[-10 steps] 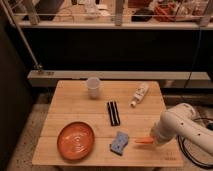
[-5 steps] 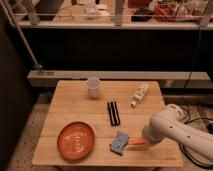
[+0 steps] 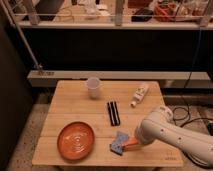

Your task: Place the pepper on the white sponge

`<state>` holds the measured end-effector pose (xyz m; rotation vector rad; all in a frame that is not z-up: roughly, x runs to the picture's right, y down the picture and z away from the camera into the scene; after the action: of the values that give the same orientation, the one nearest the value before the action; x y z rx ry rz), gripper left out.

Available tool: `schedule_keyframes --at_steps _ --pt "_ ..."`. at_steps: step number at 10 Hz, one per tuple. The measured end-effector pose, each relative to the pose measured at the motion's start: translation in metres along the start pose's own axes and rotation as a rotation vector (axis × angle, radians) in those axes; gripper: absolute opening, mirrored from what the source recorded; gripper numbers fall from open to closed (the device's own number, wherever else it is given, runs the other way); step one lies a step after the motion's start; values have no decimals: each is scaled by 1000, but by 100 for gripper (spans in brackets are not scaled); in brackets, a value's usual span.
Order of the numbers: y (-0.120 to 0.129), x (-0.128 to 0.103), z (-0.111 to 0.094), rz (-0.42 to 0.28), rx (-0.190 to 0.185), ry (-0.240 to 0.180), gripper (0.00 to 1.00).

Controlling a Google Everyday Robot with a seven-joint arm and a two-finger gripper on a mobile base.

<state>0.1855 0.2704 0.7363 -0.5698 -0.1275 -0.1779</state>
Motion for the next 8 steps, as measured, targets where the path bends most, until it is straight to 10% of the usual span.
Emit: schedule_keyframes --at_steps 8 --pt "-12 -44 16 -105 43 -18 5"
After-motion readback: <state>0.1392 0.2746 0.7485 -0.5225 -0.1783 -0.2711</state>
